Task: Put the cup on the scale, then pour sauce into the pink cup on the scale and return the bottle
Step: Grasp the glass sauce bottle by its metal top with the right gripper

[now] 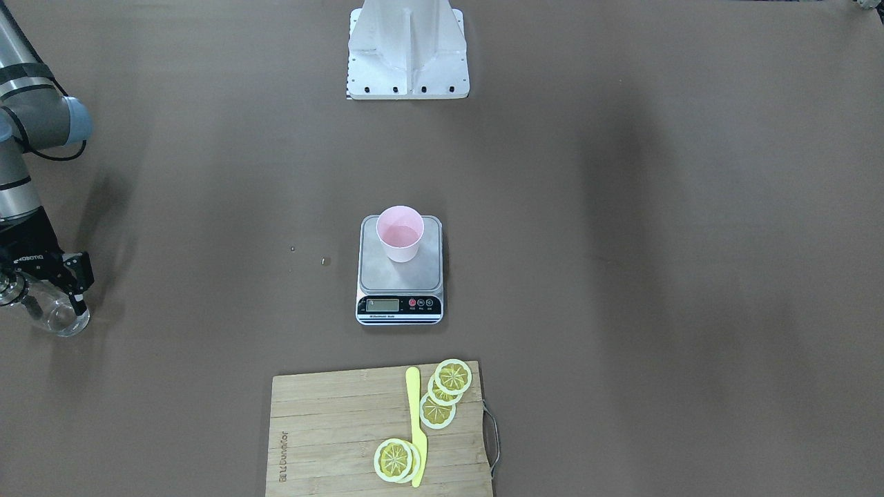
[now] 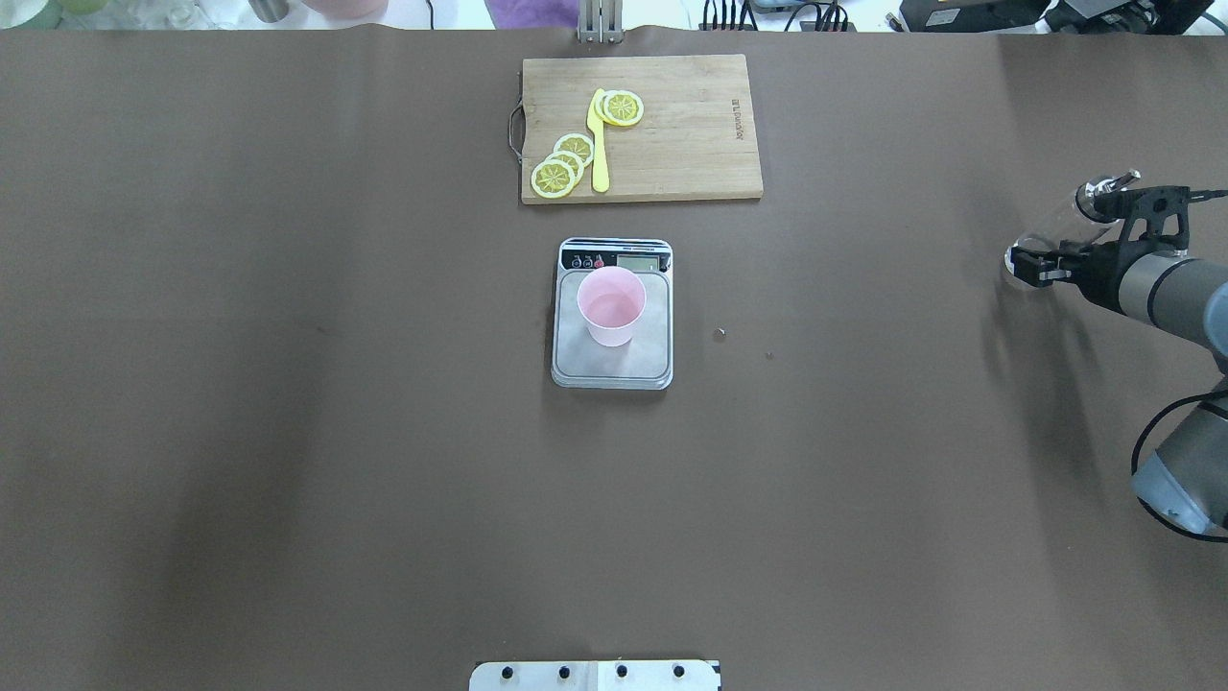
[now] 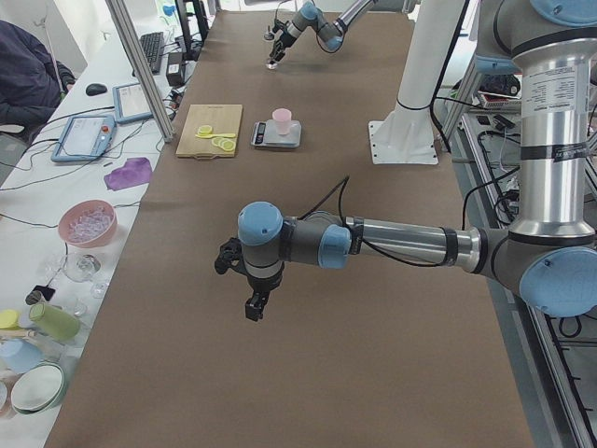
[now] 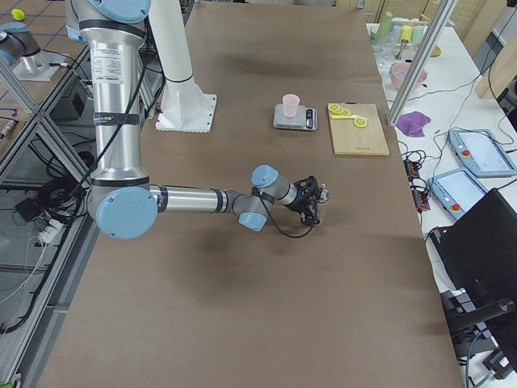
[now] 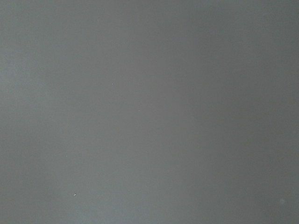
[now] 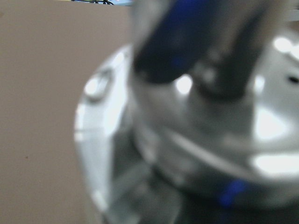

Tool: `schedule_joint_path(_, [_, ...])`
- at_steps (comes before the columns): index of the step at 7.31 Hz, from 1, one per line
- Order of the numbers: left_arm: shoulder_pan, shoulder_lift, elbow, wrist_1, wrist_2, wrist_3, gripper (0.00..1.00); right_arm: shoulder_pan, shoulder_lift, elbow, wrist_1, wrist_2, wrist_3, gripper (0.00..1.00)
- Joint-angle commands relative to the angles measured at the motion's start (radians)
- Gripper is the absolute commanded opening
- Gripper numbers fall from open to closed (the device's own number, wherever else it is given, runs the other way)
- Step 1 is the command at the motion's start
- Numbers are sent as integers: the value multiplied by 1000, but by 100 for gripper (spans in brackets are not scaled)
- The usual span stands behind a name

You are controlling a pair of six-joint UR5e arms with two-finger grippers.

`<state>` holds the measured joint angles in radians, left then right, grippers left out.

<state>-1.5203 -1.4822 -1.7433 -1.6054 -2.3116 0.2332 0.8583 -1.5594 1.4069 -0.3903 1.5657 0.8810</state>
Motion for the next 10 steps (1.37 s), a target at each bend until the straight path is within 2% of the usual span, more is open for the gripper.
schedule_joint_path(1, [0, 0, 1, -1, 0, 0, 98, 5, -16, 1, -7, 2, -3, 0])
schedule_joint_path(3, [0, 0, -1, -1, 0, 0, 98, 2, -13, 4, -4, -41, -19, 0])
schedule_joint_path(7, [0, 2, -1, -1, 0, 0, 98, 2, -2, 18, -39, -36, -2, 0])
schedule_joint_path(10, [0, 8, -1, -1, 0, 0, 98, -16, -8, 188, -253, -68, 65, 0])
